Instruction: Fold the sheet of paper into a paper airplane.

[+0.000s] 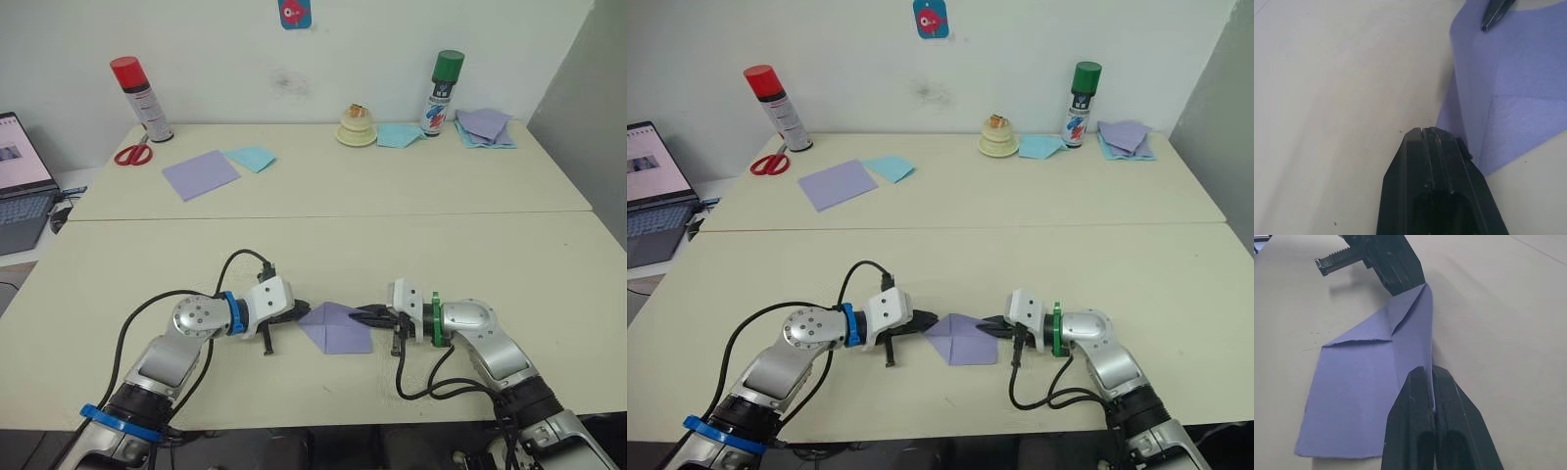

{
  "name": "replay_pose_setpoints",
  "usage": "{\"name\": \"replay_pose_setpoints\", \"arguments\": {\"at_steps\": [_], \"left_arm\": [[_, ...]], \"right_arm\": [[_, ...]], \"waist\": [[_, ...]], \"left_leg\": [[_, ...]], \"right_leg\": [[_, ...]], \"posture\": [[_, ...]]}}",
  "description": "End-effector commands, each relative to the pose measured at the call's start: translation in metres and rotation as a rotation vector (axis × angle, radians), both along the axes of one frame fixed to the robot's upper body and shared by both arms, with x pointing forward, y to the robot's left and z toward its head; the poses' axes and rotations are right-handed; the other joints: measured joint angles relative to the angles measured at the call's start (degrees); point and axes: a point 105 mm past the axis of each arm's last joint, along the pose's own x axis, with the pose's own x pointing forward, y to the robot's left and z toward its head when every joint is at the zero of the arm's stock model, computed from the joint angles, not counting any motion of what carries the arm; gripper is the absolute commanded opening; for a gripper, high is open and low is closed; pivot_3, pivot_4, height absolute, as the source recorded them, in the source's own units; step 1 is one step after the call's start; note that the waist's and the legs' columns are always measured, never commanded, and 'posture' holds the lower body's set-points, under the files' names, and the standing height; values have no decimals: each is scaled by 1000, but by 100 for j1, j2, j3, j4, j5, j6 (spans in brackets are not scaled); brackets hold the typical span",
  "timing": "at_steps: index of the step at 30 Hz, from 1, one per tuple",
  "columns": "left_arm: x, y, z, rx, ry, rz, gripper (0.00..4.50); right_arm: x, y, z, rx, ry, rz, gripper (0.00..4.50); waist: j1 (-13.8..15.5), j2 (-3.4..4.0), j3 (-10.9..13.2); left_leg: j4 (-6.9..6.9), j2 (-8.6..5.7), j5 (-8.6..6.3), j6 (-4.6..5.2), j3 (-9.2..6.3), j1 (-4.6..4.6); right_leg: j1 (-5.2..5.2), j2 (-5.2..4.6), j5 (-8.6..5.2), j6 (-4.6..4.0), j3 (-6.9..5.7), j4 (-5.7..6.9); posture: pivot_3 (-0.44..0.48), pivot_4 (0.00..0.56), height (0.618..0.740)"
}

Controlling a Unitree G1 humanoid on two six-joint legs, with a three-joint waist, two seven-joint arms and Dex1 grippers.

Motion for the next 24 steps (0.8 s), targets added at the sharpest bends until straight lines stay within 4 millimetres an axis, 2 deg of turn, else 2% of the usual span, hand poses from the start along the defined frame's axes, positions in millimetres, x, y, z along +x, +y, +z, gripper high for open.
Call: {"name": "replay_pose_setpoints", "arguments": {"at_steps": [1,9,12,16,21,24], "left_arm": [[-6,10,-20,17,74,55,0],[2,5,43,-271,-52,137,0],[-3,-3,54,-312,-51,126,0],[-9,-10,40,-254,-20,111,0],[-14,-12,9,-182,66,124,0],[-12,-4,-18,-129,133,183,0]], "right_arm": [[7,-2,7,5,-7,-32,59],[9,0,2,-20,-15,-47,59],[9,-1,2,-24,-16,-40,59],[9,-1,2,-26,-13,-36,59],[8,-2,3,-32,-16,-29,59],[7,-2,5,-26,-8,-22,59]], "waist": [[0,0,0],[-5,-5,7],[-2,-5,7],[-5,-5,7],[-4,-5,7],[5,-4,6]], "left_leg": [[0,0,0,0,0,0],[0,2,0,-1,0,-19],[0,2,0,-1,-1,-21],[-1,2,0,-1,3,-19],[-2,2,0,-1,4,-19],[-2,1,0,-1,2,-19]], "right_leg": [[0,0,0,0,-1,0],[-24,0,0,0,0,5],[-25,-2,0,0,0,3],[-24,-1,0,0,2,3],[-23,2,0,0,2,3],[-23,2,0,0,0,2]], "posture": [[0,150,740],[0,150,740],[0,150,740],[0,150,740],[0,150,740],[0,150,740]]}}
